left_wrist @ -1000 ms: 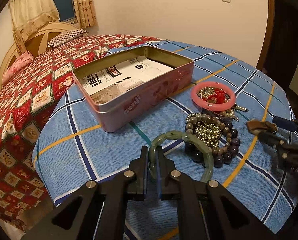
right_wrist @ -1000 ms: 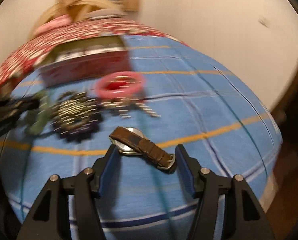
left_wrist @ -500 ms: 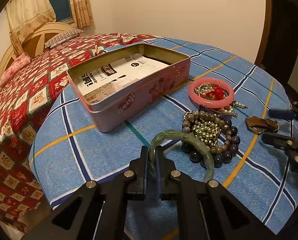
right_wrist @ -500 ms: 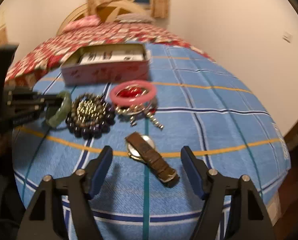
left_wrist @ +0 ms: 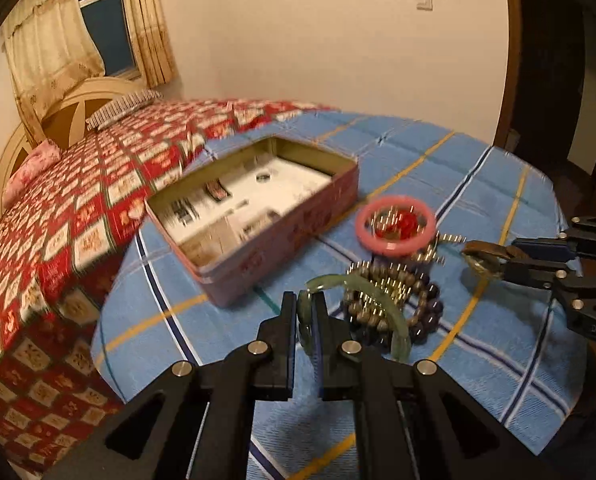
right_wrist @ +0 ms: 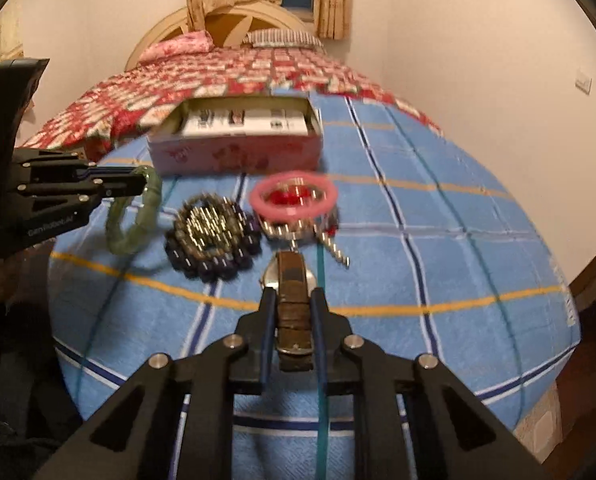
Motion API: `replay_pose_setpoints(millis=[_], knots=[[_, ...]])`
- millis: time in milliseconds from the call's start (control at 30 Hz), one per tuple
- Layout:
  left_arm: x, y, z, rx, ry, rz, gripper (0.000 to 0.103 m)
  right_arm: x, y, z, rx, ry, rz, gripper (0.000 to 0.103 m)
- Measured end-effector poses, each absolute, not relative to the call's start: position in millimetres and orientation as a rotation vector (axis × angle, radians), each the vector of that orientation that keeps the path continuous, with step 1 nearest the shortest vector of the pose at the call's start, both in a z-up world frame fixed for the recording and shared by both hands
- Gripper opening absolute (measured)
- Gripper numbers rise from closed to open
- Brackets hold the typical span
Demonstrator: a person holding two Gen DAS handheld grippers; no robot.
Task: Organize jewelry
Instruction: 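Grasp the brown leather-strap watch with the right gripper while the left holds the jade bangle, then carry the jade bangle and the watch over the pink tin with both grippers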
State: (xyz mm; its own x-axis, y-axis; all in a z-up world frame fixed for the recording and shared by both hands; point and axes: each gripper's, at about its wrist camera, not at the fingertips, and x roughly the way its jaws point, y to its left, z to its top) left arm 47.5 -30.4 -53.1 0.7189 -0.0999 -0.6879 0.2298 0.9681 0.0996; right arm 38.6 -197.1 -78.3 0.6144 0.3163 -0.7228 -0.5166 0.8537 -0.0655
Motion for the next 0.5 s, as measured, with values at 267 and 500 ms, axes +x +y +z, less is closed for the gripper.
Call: replay_pose_setpoints(millis=[267,500], knots=[[63.1,-20.5,-25.5,0.23,0.711,-0.134,0.006,59.0,-186.7,-58.4,-0.278,0.715,0.47,0.019],[95.8,-9.3,-8.2,0.25,0.7,-0.077,0.006,85.4,-169.3,-44.9,-0.273,0.699,0.49,0.019]])
